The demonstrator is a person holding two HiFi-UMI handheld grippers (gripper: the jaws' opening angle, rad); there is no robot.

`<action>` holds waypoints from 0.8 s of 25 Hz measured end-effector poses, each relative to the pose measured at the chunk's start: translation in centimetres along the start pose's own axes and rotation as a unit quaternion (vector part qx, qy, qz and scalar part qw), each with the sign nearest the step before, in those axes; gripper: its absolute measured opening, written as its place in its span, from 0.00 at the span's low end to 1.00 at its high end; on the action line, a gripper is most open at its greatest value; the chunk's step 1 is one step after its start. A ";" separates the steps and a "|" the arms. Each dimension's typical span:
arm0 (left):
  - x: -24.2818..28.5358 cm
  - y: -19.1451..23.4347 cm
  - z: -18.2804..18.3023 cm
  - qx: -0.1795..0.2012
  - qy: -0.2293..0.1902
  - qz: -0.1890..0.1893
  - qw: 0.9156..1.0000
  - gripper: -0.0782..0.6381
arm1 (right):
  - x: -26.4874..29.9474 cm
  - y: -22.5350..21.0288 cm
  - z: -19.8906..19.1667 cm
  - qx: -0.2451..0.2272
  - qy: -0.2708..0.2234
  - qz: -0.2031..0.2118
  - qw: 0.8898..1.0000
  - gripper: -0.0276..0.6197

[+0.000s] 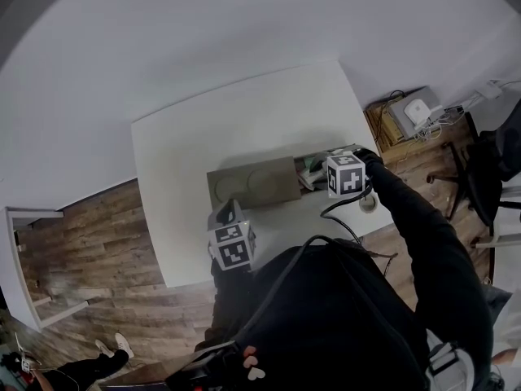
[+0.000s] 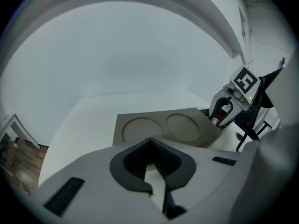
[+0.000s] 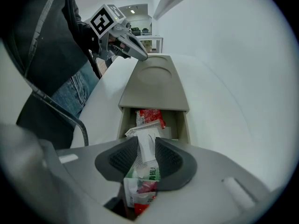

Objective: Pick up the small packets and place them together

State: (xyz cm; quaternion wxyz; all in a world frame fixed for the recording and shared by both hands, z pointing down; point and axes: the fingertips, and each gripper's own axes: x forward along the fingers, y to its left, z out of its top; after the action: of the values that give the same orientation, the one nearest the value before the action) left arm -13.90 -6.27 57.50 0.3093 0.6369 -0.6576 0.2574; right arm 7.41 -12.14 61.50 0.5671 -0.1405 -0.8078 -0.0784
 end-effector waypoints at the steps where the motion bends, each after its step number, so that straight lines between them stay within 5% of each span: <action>1: 0.0 0.0 0.0 0.000 0.000 0.000 1.000 0.11 | 0.0 0.0 0.0 -0.001 0.000 -0.002 1.000 0.22; 11: -0.1 -0.2 0.0 0.002 0.000 -0.001 1.000 0.11 | -0.2 -0.4 -0.2 -0.008 0.005 -0.025 1.000 0.12; 20: -0.1 -0.1 0.0 0.002 -0.001 -0.004 1.000 0.11 | -2.5 -0.7 -0.5 0.032 -0.008 -0.030 0.999 0.10</action>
State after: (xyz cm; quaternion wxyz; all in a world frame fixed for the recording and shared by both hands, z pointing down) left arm -13.77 -6.20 57.41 0.3086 0.6406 -0.6546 0.2567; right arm 8.46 -13.28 59.41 0.5619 -0.0984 -0.8185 -0.0686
